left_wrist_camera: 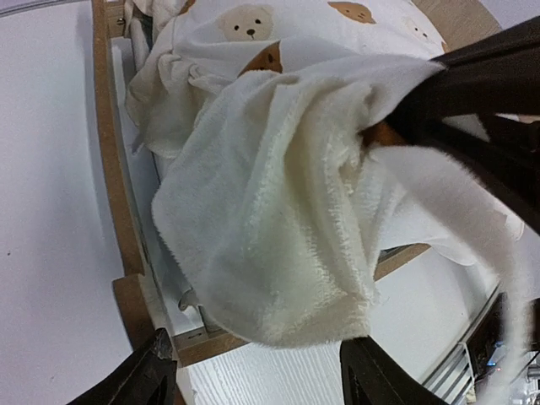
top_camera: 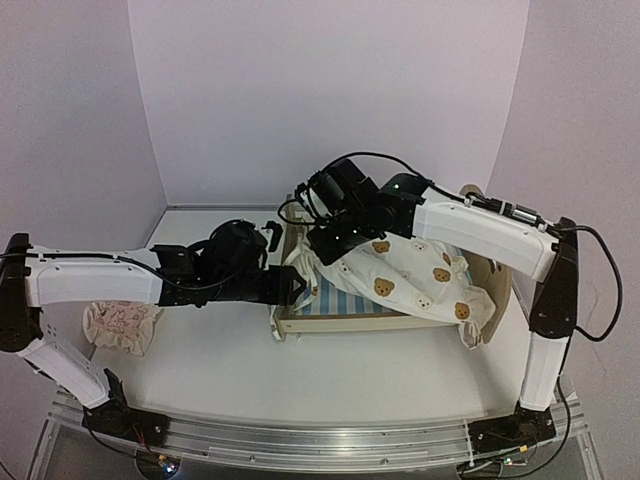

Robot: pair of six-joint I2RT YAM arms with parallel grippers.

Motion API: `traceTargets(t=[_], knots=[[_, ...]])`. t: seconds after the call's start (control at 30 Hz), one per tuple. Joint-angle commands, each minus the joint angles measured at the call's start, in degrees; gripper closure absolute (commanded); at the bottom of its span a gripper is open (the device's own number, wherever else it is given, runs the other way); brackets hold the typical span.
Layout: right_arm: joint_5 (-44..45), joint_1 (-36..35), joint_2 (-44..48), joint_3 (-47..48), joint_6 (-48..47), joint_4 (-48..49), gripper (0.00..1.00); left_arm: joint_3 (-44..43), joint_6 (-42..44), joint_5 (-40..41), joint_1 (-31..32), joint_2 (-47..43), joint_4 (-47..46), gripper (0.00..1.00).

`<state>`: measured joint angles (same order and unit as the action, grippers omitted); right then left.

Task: Set up the pet bed

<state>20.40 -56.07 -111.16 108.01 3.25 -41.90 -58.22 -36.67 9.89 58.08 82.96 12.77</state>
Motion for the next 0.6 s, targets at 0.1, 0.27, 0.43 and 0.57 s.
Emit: traceTargets(t=[0.1,0.27,0.43,0.57], knots=[[-1.75,-0.33,-1.14,1.66,0.18,3.43,1.00,-0.39,-2.25,7.83,0.19,-7.84,10.83,0.32],[-1.22,-0.35,-2.06,1.77,0.13,4.27,1.00,-0.26,-3.37,14.32,0.19,-6.75,15.60,0.42],[-0.50,-0.33,-3.08,1.77,-0.52,5.21,1.00,-1.20,-2.38,14.11,0.10,-1.49,14.64,0.51],[0.75,-0.35,-4.05,1.35,-1.63,6.05,1.00,-2.71,-1.47,12.93,0.10,2.15,13.40,0.51]])
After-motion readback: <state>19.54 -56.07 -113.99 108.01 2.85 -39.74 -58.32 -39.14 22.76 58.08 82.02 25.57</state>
